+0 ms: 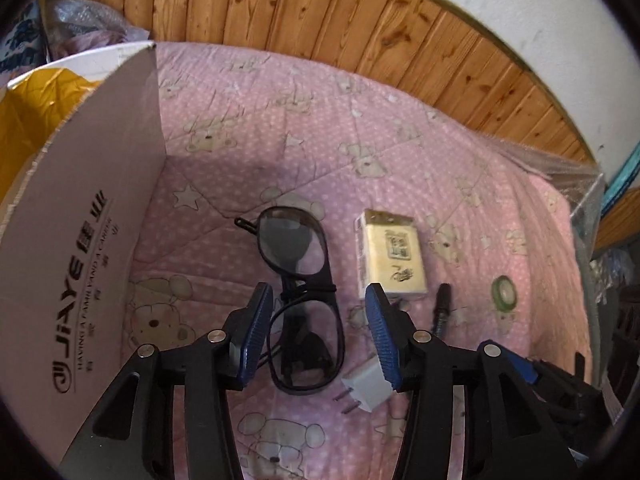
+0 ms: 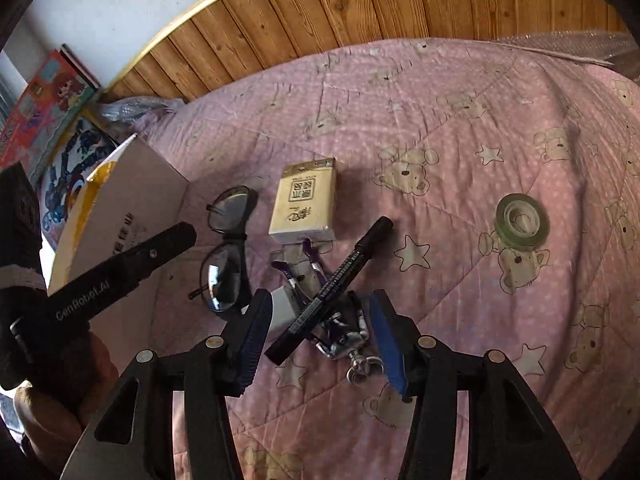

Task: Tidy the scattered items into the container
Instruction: 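Grasp the black glasses with the left gripper while the right gripper grasps the black marker, then carry the glasses and marker over the cardboard box with both grippers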

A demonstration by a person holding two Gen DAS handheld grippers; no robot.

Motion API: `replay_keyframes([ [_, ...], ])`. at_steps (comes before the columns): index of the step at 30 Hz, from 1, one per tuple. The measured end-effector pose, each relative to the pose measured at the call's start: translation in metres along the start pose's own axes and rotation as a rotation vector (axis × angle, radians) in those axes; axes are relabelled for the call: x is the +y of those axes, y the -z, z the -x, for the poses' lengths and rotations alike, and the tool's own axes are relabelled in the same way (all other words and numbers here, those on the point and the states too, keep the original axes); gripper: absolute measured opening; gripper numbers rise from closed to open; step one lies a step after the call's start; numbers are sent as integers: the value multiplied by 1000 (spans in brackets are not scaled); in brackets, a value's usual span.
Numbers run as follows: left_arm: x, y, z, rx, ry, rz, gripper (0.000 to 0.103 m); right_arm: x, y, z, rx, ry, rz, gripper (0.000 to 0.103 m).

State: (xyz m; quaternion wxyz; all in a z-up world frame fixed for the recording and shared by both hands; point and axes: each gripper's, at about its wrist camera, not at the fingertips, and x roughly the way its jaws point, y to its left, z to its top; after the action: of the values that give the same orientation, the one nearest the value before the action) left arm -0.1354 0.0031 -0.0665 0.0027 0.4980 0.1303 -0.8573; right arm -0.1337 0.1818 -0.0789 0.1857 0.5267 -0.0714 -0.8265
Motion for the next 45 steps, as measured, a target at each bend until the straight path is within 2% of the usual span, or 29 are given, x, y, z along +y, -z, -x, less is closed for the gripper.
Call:
replay_keyframes([
  [1, -1, 2, -9, 8, -45, -14, 52, -2, -1, -6, 7, 5, 0, 55],
  [2, 1, 4, -17, 14, -59, -19, 52, -1, -3, -12, 17, 13, 1, 55],
  [3, 4, 5, -23, 18, -36, -9, 60, -2, -4, -20, 24, 19, 1, 55],
  [4, 8, 5, -27, 23, 5, 13, 63, -2, -5, -26, 31, 22, 4, 55],
  [6, 13, 1, -36, 49, 68, 54, 63, -4, -6, -40, 44, 37, 14, 51],
  [7, 12, -1, -39, 49, 82, 57, 61, -5, -5, -45, 42, 48, 18, 41],
  [8, 10, -1, -39, 41, 85, 38, 59, -3, -5, -45, 19, 68, 37, 35],
  [9, 7, 0, -39, 34, 83, 15, 57, -2, -6, -44, 13, 59, 50, 21],
  [10, 5, 2, -38, 28, 101, 0, 39, -2, -6, -43, 19, 44, 43, 14],
  [11, 4, 3, -37, 28, 126, -5, 33, -2, -5, -38, 14, 44, 33, 14],
  [15, 2, 7, -27, 20, 123, -3, 28, -3, -1, -18, -20, 21, 2, 14],
  [20, 4, 9, 1, -12, 136, 27, 27, 7, -2, 8, -53, -54, -39, 14],
  [29, 21, 19, 75, -98, 179, 37, 27, 46, 10, 43, -93, -114, 19, 14],
  [39, 74, 30, 162, -222, 224, 95, 27, 91, 25, 71, -127, -167, 104, 14],
  [45, 108, 36, 194, -271, 227, 151, 27, 123, 38, 81, -137, -187, 169, 14],
])
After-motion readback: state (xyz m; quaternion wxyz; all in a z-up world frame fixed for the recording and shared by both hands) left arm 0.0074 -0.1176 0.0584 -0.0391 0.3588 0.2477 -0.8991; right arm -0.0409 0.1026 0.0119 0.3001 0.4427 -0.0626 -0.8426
